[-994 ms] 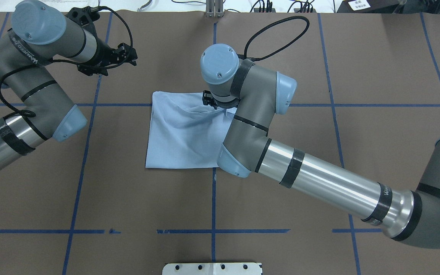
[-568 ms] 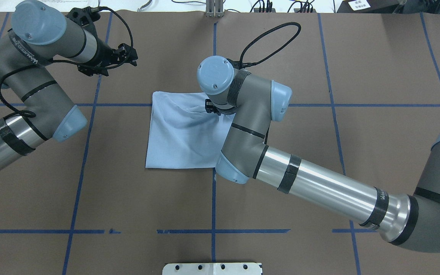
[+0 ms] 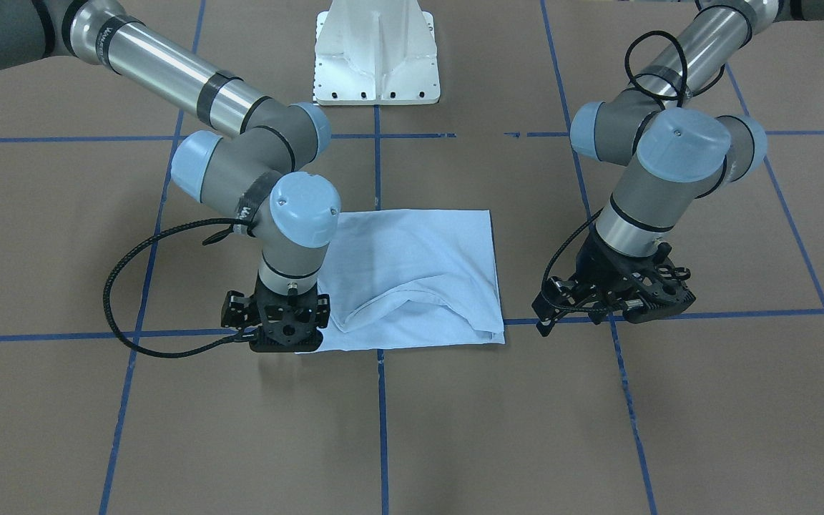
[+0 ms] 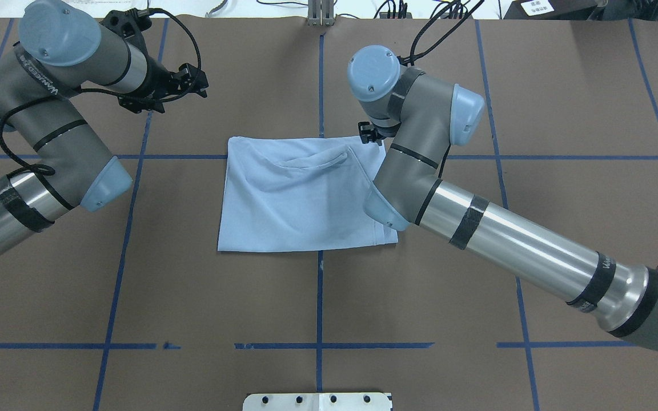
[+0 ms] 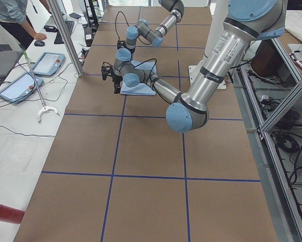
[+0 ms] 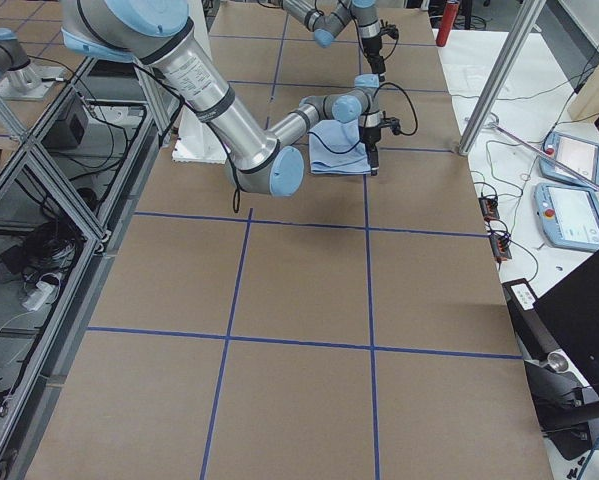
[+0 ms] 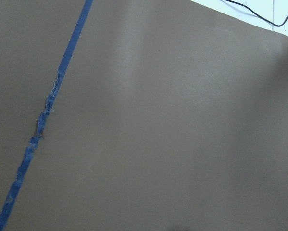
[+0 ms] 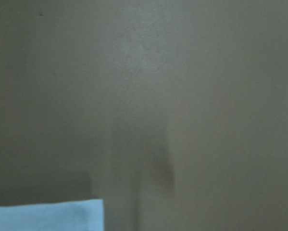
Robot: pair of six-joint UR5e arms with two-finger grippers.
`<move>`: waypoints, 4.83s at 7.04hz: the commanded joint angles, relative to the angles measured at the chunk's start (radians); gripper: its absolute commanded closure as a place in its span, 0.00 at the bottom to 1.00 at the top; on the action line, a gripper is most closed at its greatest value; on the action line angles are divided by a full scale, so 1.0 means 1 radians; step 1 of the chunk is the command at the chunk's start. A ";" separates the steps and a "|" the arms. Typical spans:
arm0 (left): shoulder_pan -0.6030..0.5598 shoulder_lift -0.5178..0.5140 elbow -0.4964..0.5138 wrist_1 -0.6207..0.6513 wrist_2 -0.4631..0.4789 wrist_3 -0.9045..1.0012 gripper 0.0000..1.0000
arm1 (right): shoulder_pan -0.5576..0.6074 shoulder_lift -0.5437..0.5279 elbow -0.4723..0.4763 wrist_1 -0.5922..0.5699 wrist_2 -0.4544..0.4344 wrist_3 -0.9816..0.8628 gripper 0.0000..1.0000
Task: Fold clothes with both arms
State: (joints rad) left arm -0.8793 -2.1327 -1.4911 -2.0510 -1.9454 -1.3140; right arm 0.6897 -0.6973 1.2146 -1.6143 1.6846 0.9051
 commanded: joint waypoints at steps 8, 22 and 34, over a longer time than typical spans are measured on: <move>-0.522 0.434 -0.078 0.017 -0.245 1.067 0.00 | 0.739 -0.452 0.168 0.011 0.649 -0.976 0.00; -0.711 0.697 -0.296 0.450 -0.363 1.342 0.00 | 0.933 -0.804 0.399 -0.107 0.731 -1.026 0.00; -0.711 0.697 -0.296 0.448 -0.362 1.339 0.00 | 0.932 -0.901 0.398 0.037 0.727 -0.956 0.00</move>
State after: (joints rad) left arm -1.5908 -1.4358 -1.7879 -1.6031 -2.3058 0.0324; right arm 1.6215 -1.5997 1.6122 -1.5770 2.4113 -0.0508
